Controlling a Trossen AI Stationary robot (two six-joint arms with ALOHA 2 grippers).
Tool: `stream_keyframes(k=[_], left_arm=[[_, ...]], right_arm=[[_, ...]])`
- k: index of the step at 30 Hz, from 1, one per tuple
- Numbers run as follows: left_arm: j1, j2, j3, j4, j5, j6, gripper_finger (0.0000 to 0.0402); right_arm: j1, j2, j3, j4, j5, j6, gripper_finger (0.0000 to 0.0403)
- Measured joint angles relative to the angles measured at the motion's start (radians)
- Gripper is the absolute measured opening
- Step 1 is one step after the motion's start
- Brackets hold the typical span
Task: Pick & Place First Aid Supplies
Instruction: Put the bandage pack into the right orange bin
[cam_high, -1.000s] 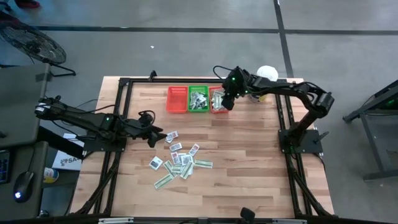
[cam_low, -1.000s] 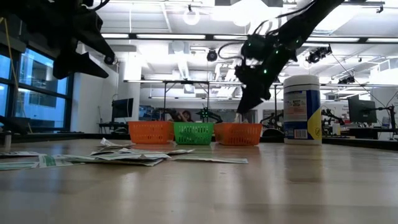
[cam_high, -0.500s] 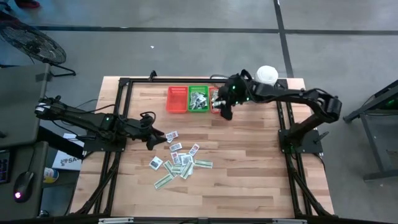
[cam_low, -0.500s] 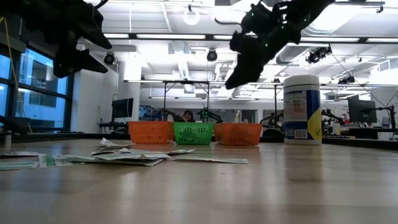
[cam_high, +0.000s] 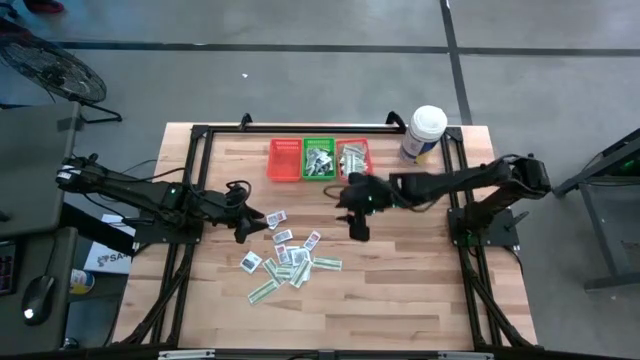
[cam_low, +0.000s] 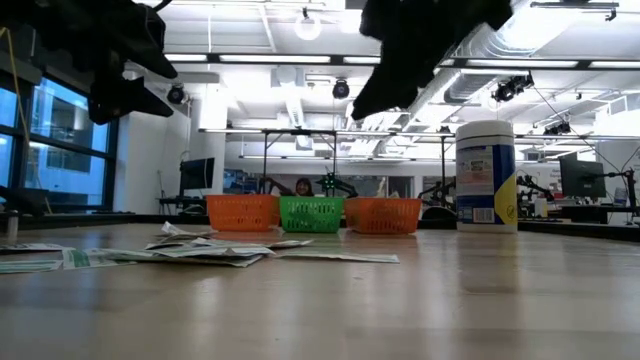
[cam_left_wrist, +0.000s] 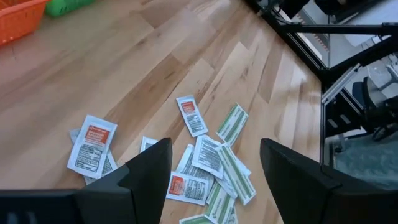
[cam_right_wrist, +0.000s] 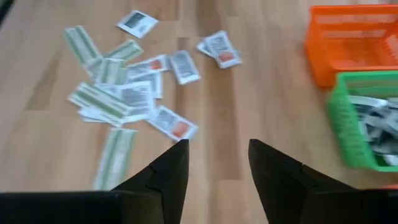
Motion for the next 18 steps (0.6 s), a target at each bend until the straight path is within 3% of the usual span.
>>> stream_keyframes(k=[9,18], left_arm=[[0.0,0.0,0.0,-0.007,0.08,0.032,0.0241],[0.0,0.0,0.0,-0.028,0.177,0.088,0.0241]], right_arm=[[0.192,0.072,0.0,0.065,0.177,0.308,0.0161],[0.328,0.213,0.0,0.188,0.241,0.543,0.0161]])
